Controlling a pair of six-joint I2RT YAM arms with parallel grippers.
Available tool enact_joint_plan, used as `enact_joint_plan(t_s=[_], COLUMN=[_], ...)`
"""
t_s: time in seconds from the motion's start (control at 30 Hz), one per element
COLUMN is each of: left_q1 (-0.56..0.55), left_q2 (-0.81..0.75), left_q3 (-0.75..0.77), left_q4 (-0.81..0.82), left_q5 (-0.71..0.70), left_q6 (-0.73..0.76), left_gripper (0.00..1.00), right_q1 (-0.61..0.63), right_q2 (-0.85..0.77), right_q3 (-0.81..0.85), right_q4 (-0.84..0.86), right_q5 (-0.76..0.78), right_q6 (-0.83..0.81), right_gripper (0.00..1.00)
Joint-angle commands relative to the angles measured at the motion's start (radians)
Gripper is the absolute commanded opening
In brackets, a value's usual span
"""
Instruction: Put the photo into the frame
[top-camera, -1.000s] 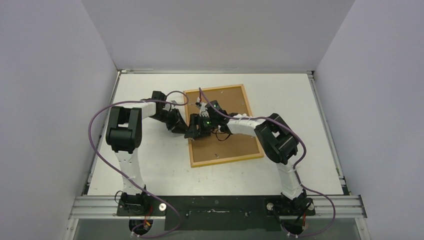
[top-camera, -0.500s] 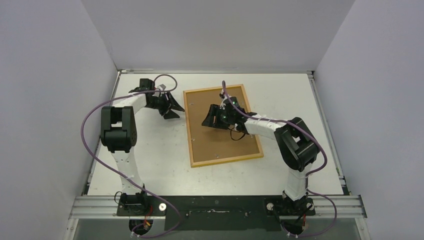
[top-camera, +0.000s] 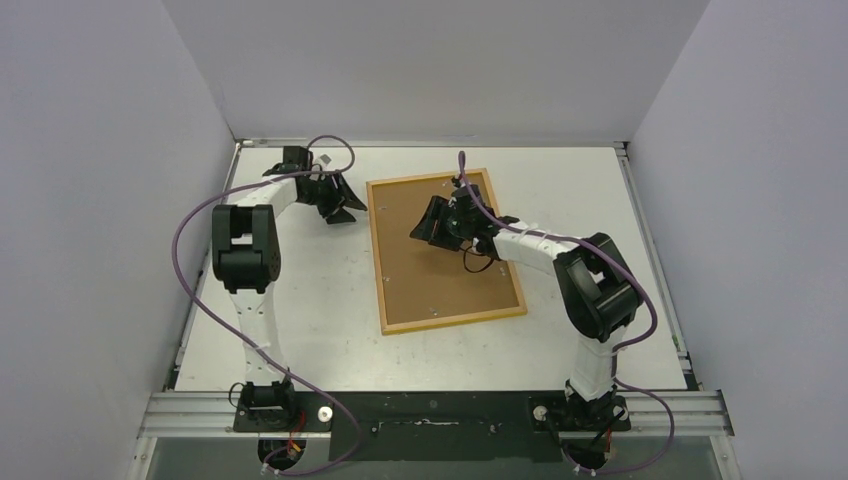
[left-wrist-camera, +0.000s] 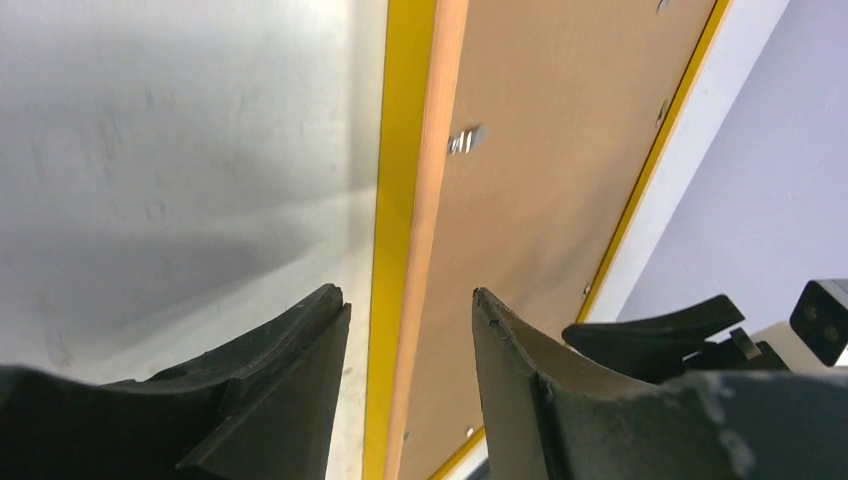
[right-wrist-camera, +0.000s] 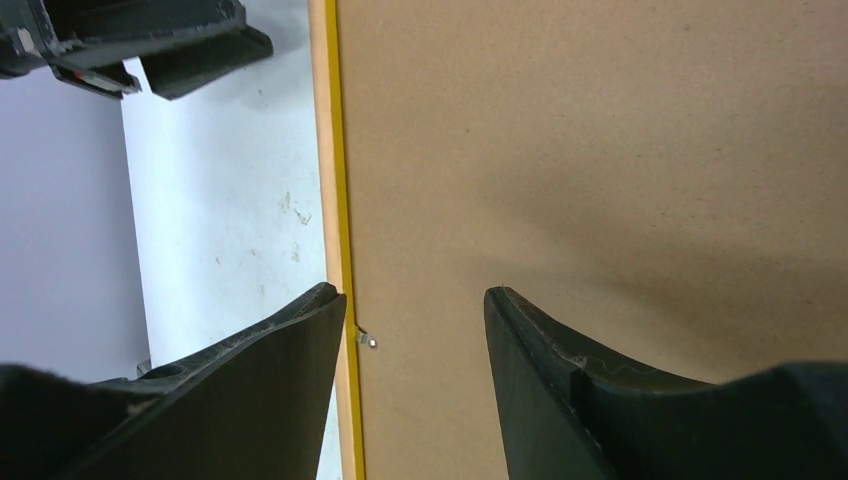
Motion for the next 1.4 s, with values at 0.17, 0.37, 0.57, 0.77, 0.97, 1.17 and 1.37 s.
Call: enact_joint_plan(t_s=[0.17,0.37,0.57,0.77,0.97,1.17,1.37], left_q1=[-0.001,-0.001,-0.003,-0.015,-0.014,-0.027,-0.033], left_q2=[0.138,0.231,0.298,0.363,0.381,0.358,0.271], left_q3=[0.192,0.237,0.268,0.344,0.373,0.291,0.112], left_q4=[0.225,0.462,0.649,0.654,0.64,0.733,0.83], left_q5=[-0.062,-0.072,-0.134,-0.09,0.014,0.148,0.188], left_q6=[-0.027,-0.17,-0.253,-0.272,-0.24,-0.262,-0.275], left_gripper=[0.49,0.49,0.49,0.48,0.4,0.34,0.31], right_q1=[-0.046,-0.069,-0.087,-0.101,-0.104,-0.104,-0.099], right_q2=[-0.097,-0.117,-0.11,-0.084,-0.065,-0.044,-0.03], right_q3=[-0.012,-0.007,0.023,0.048,0.07,0.084,0.094], right_q4=[-0.026,-0.094,-0.146,-0.159,-0.17,-0.167,-0.174], right_q5=[0.025,0.021,0.012,-0.005,-0.014,-0.031,-0.036], right_q6=[-0.011,-0.039,-0.066,-0.071,-0.062,-0.043,-0.025], right_gripper=[0.54,0.54,0.54,0.54,0.54,0.54,0.54])
